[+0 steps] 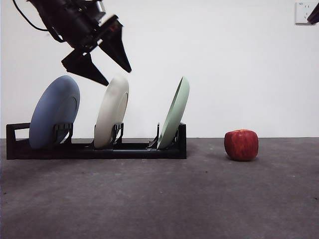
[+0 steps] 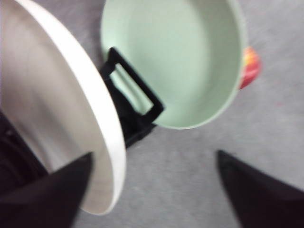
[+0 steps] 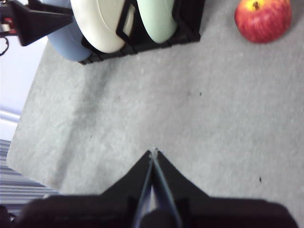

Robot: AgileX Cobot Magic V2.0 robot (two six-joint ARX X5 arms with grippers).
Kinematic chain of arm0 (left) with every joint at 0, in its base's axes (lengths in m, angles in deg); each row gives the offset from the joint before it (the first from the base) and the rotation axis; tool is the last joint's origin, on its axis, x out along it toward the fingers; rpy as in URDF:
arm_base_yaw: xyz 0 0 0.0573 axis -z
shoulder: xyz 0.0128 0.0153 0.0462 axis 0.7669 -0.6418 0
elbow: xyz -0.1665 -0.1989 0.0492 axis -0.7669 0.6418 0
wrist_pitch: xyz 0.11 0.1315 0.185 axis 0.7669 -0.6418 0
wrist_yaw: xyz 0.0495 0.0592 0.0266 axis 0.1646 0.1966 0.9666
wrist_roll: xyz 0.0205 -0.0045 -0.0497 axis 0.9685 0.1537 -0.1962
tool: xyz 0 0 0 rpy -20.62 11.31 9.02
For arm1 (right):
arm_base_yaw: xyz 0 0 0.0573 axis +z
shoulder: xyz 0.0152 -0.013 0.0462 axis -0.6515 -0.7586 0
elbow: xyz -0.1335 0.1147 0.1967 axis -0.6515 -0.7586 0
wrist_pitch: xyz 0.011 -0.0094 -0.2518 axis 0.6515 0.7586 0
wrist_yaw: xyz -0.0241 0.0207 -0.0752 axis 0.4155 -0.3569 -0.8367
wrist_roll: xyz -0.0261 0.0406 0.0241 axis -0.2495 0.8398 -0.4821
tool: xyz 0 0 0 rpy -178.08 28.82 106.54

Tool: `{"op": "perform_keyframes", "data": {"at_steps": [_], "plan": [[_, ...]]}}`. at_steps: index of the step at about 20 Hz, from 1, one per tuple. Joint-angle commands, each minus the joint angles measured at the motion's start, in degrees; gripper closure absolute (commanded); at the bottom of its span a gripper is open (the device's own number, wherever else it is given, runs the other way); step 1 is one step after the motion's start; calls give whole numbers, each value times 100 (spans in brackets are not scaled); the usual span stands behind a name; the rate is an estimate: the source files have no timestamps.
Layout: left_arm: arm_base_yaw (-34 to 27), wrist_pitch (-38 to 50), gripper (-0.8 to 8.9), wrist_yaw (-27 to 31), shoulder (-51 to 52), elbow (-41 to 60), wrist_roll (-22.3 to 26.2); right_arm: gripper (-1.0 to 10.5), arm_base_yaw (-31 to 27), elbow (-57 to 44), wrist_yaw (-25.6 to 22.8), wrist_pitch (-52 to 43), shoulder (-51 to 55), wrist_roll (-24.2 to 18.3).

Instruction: Take the yellow plate from the plate rack,put the plate on the table,take the apple from the table,put the apple in the plate

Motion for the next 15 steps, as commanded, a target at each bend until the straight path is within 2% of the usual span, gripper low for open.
{"op": "perform_keyframes", "data": {"at_steps": [1, 6, 10, 11, 14, 15], "plan": [[63, 136, 175, 114, -136, -15, 109, 948, 7, 31, 20, 63, -2, -66], [83, 509, 180, 138, -310, -15, 50, 948, 7, 31, 20, 140, -2, -68], [83, 485, 200, 170, -525, -15, 48, 948, 7, 31, -7, 144, -11, -63], [85, 501, 263, 225, -553, -15, 50, 948, 7, 31, -7, 157, -11, -63], [83, 586, 659, 306, -553, -15, 50, 948, 7, 31, -7, 168, -11, -63], [81, 579, 739, 306, -553, -15, 50, 948, 7, 31, -7, 168, -11, -63]]}}
